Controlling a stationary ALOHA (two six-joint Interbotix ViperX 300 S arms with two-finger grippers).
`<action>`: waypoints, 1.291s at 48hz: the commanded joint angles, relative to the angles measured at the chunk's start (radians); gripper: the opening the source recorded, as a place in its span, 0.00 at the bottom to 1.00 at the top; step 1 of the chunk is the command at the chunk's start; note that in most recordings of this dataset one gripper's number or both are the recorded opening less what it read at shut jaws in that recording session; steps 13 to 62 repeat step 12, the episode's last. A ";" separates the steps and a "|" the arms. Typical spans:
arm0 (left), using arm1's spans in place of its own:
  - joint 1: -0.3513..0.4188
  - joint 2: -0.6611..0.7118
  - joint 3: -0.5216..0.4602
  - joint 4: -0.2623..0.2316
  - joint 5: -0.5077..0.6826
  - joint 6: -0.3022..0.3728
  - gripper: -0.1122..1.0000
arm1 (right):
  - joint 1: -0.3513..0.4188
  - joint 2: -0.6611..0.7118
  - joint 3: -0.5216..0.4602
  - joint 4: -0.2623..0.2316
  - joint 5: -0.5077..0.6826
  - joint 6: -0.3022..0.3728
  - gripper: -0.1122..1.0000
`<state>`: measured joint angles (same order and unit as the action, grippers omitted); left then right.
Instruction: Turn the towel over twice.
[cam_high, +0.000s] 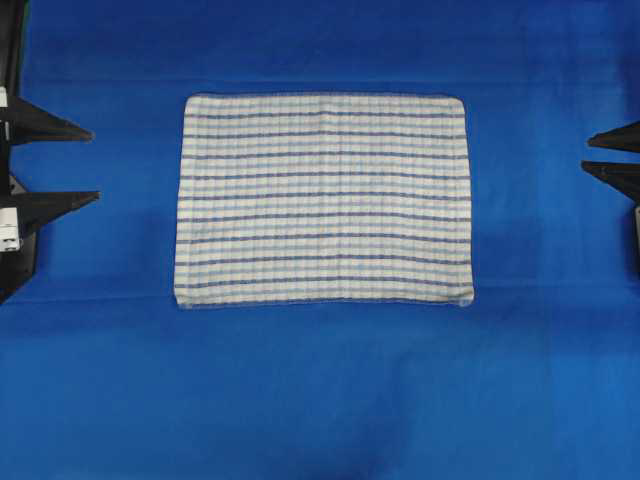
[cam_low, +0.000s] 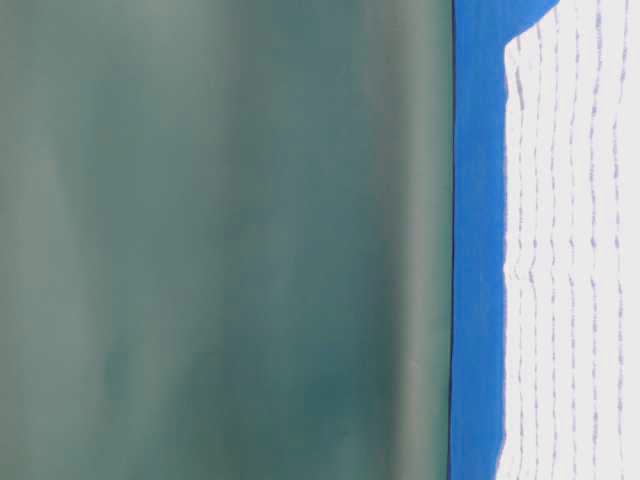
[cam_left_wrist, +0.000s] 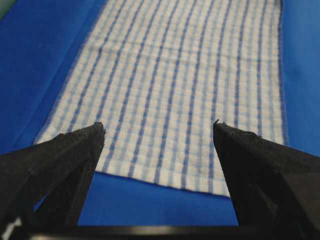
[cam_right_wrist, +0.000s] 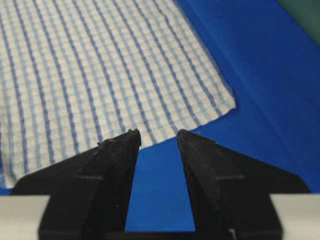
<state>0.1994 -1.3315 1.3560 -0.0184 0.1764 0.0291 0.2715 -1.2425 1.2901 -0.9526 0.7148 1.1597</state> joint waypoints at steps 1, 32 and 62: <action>0.003 0.006 -0.011 0.000 -0.009 -0.002 0.86 | 0.000 0.014 -0.012 -0.006 -0.005 0.002 0.51; 0.003 0.006 -0.011 0.000 -0.009 0.000 0.86 | 0.000 0.014 -0.012 -0.006 -0.008 0.002 0.51; 0.003 0.006 -0.011 0.000 -0.009 0.000 0.86 | 0.000 0.014 -0.012 -0.006 -0.008 0.002 0.51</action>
